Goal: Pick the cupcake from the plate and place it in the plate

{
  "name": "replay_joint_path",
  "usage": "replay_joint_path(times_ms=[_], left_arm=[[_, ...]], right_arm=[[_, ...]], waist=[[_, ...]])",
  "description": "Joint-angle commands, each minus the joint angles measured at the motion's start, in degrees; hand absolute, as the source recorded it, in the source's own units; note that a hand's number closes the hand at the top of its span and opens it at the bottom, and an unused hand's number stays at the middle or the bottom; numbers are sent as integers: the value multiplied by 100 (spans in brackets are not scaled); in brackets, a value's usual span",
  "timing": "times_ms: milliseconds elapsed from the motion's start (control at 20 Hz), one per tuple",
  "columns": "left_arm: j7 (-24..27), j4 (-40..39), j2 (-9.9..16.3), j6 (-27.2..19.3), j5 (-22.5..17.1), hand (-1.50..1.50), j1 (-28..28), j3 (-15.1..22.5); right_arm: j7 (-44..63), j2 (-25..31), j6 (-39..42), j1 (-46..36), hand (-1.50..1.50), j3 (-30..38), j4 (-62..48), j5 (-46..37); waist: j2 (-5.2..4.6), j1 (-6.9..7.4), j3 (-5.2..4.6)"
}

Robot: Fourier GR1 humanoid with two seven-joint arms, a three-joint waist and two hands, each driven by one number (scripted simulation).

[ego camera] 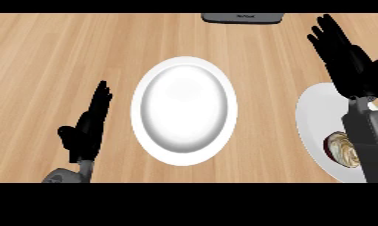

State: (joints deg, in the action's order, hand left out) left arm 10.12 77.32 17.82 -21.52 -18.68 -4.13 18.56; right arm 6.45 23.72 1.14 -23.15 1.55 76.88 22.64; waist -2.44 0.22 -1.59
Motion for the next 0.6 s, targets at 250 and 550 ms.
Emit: replay_joint_path(times_ms=[250, 550], left_arm=[[181, -125, 1609, -140, 828, 0, 292, -473], [318, 169, 1817, 237, 652, 0, 770, -573]], right_arm=[[317, -461, 1600, 544, -150, 1074, 256, 2803], [-1438, -41, 1027, 2325, -150, 2133, 1033, 1727]], waist=[[357, -193, 219], [313, -254, 166]])
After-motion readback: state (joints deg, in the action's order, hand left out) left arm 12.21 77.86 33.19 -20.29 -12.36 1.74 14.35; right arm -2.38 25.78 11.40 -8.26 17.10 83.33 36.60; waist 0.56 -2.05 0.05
